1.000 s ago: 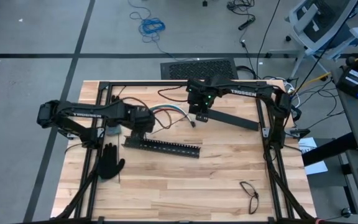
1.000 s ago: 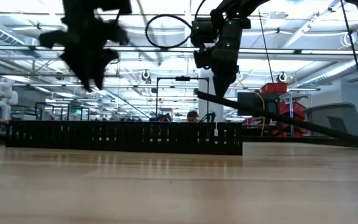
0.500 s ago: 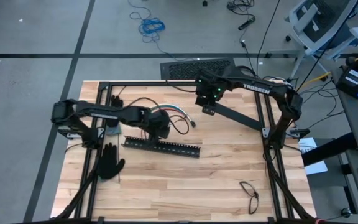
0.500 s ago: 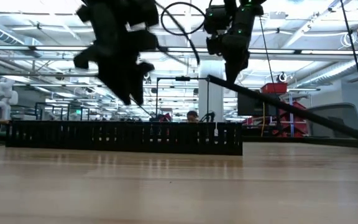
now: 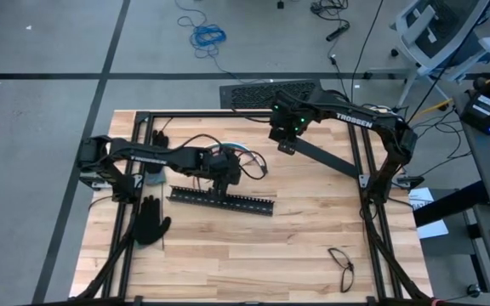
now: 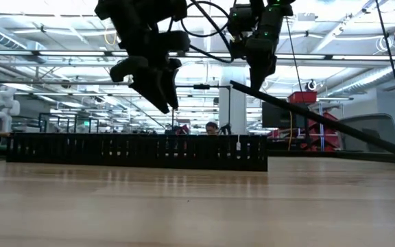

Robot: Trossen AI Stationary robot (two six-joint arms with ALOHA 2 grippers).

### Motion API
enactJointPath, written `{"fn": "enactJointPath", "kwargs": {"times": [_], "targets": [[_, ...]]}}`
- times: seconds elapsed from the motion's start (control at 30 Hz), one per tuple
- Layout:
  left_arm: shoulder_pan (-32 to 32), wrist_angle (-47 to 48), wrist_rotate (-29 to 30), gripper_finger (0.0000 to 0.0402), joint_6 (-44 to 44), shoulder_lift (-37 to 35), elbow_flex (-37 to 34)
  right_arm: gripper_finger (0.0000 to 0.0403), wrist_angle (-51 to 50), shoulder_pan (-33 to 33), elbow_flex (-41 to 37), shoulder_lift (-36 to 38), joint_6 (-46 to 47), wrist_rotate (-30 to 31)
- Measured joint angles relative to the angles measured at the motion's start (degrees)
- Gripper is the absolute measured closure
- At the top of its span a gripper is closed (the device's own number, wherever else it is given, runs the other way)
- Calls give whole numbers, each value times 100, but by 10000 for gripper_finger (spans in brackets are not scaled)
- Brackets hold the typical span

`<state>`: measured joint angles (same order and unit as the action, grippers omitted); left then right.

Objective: Ziptie cables

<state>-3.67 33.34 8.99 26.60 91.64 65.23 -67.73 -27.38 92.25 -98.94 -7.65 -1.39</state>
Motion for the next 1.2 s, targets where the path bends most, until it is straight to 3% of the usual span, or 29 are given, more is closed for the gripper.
{"fn": "enactJointPath", "kwargs": {"times": [0.3, 0.5, 0.7, 0.77, 0.9, 1.07, 1.2], "targets": [[85, 35, -448, 178, 199, 98, 0, 198, 75, -33, 0, -4, -189, 0], [162, 537, -837, 111, -206, 287, 382, 198, 98, -79, 0, -7, -204, -5], [288, 972, -783, 51, 605, 673, 966, 198, 85, -79, 0, -7, -209, -17], [311, 957, -1048, 46, 525, 677, 1056, 198, 88, -83, 0, -7, -204, -19], [215, 649, -2144, 45, 215, 590, 1063, 198, 84, -83, 0, -7, -202, -20], [76, 42, -2225, 45, -580, 681, 870, 198, 55, -81, 1, -7, -201, -33], [4, 313, -2225, 45, -874, 693, 826, 199, -88, -24, 3, -5, -201, -153]]}}
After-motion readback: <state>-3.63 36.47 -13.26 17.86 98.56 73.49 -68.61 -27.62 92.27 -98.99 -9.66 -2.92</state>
